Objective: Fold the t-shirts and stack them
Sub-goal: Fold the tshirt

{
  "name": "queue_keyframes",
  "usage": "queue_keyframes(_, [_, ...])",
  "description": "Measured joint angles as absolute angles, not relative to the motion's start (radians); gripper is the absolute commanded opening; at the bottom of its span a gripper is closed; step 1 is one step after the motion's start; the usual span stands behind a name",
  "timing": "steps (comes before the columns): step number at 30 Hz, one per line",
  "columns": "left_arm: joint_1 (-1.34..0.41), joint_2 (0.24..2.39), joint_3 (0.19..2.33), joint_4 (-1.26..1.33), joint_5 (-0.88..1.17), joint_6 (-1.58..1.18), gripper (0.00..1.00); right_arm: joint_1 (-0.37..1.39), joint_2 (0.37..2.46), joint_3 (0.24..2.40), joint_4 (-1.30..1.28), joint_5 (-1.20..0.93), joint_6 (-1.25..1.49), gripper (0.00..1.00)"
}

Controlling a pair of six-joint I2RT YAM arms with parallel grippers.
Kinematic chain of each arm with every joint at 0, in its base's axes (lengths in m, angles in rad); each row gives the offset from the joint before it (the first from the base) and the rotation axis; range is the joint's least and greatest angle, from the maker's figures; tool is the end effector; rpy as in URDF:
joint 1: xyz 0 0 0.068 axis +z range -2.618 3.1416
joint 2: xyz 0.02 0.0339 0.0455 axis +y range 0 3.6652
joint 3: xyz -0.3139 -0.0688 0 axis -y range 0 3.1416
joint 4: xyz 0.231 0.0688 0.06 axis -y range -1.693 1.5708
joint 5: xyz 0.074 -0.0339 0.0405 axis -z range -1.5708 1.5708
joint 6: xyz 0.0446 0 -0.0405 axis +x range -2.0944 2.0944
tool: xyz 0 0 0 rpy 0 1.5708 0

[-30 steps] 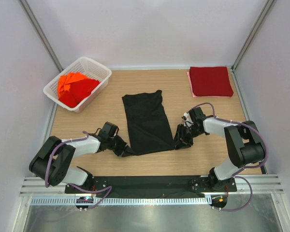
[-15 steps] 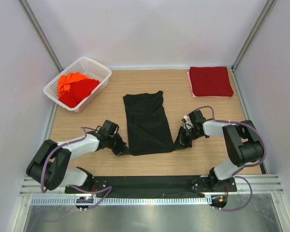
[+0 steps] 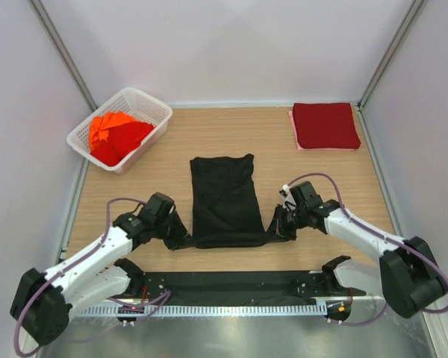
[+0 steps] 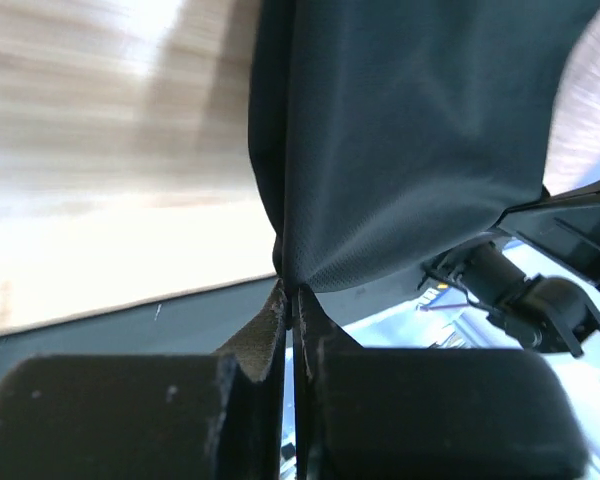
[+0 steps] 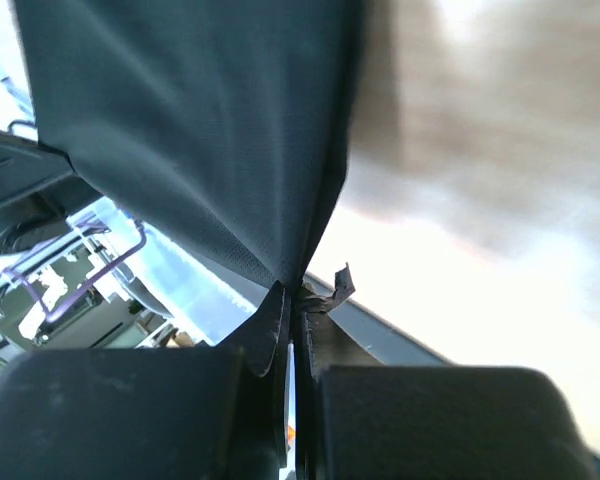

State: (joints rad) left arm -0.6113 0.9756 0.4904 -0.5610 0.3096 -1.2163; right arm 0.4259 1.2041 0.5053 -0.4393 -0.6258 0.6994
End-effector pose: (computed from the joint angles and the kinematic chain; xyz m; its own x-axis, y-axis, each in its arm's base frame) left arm 0.1025 -0.0884 0.2179 -0.8759 -0.4769 0.0735 -0.4316 0.7062 -0.5613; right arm 0.1432 0.0937 0.2039 -0.9922 0.1228 0.0215 0.1048 0.7286 0.6769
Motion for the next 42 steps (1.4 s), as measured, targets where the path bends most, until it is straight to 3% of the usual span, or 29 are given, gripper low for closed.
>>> queue_keyframes(5, [-0.614, 0.811, 0.535, -0.711, 0.276, -1.227, 0.00, 0.479, 1.033, 0.501, -0.481, -0.598, 0.795, 0.01])
queue_keyframes(10, [-0.615, 0.803, 0.633, -0.785, 0.252, -1.221, 0.00, 0.481, 0.999, 0.576, -0.579, -0.565, 0.822, 0.01])
queue_keyframes(17, [-0.599, 0.983, 0.869, -0.864, 0.176, -1.134, 0.01, 0.480, 1.187, 0.878, -0.683, -0.505, 0.759, 0.01])
queue_keyframes(23, [-0.476, 1.172, 1.035, -0.867, 0.177, -1.019, 0.01, 0.466, 1.403, 1.082, -0.699, -0.493, 0.697, 0.01])
queue_keyframes(30, [-0.348, 1.389, 1.193, -0.866, 0.221, -0.908, 0.00, 0.418, 1.578, 1.228, -0.708, -0.513, 0.656, 0.01])
queue_keyframes(42, [-0.302, 1.631, 1.404, -0.846, 0.303, -0.815, 0.00, 0.324, 1.745, 1.377, -0.713, -0.578, 0.618, 0.01])
